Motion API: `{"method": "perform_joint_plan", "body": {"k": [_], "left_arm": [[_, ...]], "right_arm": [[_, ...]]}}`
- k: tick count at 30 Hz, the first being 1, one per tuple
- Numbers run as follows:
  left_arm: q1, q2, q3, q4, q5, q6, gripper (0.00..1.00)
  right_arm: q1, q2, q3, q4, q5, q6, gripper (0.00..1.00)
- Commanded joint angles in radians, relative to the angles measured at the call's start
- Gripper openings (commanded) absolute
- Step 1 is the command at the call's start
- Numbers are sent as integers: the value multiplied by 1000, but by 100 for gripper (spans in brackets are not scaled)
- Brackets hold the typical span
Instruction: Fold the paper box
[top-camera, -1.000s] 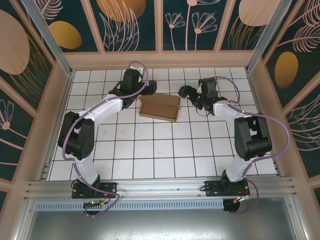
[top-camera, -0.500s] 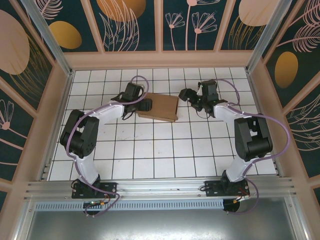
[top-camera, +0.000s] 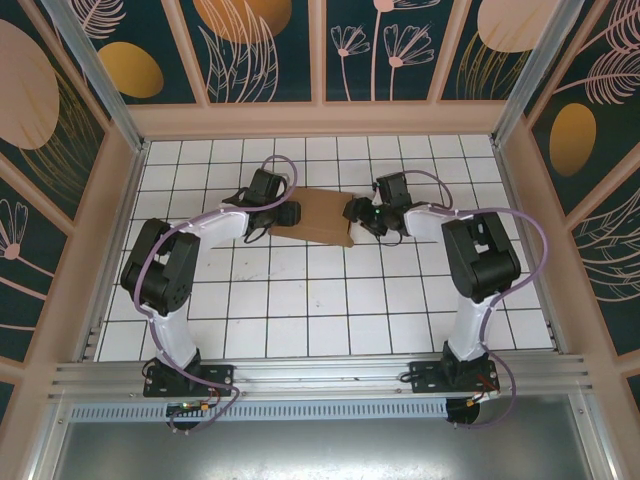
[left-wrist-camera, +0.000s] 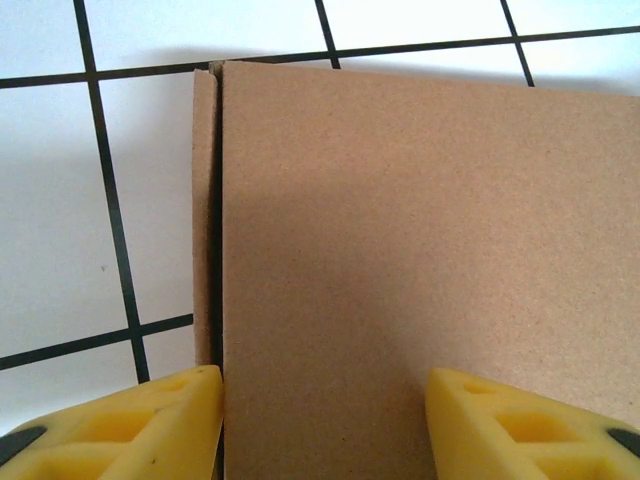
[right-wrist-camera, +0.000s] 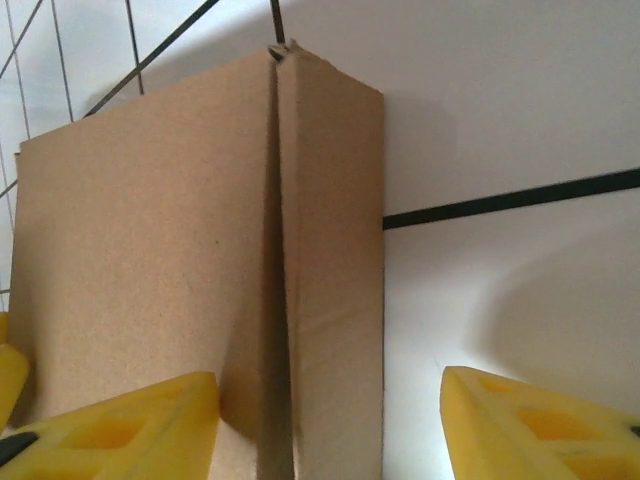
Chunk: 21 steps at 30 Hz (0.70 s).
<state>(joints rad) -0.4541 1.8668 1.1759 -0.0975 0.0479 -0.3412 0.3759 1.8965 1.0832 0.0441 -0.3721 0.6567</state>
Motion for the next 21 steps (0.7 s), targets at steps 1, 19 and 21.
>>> {"method": "perform_joint_plan", "body": {"k": [1,19,21], "left_arm": [[2,28,6,-19,7,17,53],[38,-29,55,-57,-19,-5,75],[47,-23,57,-47,-6,-10,72]], "right_arm": [[-2,41,59,-40,25,-43,54],[-44,120,176,-129,41,-144,48],[-43,120,176,-128,36,-149,48]]}}
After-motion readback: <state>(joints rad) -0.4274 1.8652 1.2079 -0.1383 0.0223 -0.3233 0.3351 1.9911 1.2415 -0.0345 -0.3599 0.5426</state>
